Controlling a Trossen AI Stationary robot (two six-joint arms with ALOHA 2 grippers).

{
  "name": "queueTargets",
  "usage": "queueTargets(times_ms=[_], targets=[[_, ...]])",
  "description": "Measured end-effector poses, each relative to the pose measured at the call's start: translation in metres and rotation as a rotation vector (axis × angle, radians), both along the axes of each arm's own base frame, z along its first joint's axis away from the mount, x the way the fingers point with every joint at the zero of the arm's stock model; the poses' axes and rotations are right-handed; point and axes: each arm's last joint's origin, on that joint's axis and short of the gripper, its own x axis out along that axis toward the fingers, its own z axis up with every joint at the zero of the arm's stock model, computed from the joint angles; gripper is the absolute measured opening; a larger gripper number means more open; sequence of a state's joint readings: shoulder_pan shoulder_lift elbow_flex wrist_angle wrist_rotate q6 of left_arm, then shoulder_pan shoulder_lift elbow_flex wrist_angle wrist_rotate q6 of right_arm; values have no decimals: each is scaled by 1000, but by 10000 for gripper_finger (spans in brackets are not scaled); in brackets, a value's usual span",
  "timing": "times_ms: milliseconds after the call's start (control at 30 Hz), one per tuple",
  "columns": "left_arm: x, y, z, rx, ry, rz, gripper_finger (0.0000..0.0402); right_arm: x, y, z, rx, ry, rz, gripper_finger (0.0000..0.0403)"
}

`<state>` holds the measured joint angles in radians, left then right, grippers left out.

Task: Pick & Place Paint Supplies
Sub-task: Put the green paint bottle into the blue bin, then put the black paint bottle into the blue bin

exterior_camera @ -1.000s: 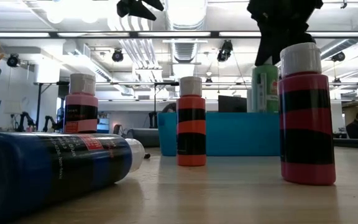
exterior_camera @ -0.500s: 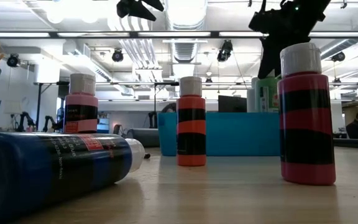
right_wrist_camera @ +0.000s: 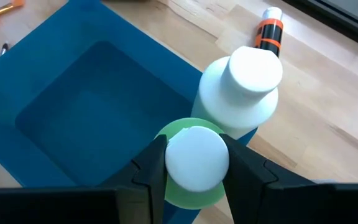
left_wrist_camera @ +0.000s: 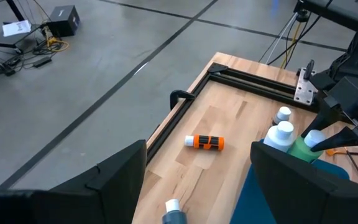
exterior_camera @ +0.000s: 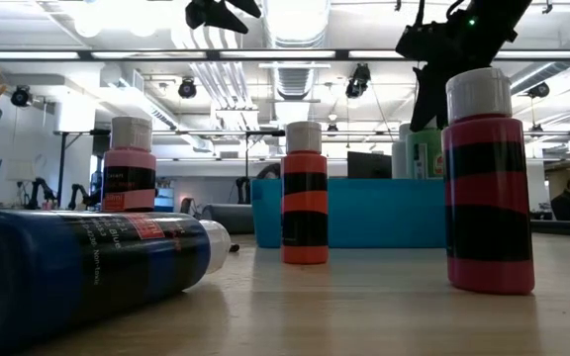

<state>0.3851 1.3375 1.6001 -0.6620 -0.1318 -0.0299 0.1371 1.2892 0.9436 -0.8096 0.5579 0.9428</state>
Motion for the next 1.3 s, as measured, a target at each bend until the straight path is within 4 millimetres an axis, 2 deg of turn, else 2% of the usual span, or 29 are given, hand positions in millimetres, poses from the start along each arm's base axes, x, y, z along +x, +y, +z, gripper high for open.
queueTargets(times_ms=[333, 533, 733, 933, 1133, 1300], targets=[[0, 0, 0, -1, 0, 0, 291, 0, 0, -1, 1, -2, 1, 119], [0, 0, 0, -3, -1, -2, 291, 1, 0, 0, 5, -5, 1, 200], [0, 0, -1, -6, 0, -2, 291, 5, 1, 15, -6, -32, 33, 232], [-1, -1, -3, -18, 26, -4, 291, 13, 2, 52, -35, -89, 104, 231], [1, -1, -9, -62, 52, -28, 291, 15, 1, 108, -135, -172, 164, 211], [12, 2, -23, -117, 123, -53, 291, 8, -1, 155, -199, -239, 195, 196]])
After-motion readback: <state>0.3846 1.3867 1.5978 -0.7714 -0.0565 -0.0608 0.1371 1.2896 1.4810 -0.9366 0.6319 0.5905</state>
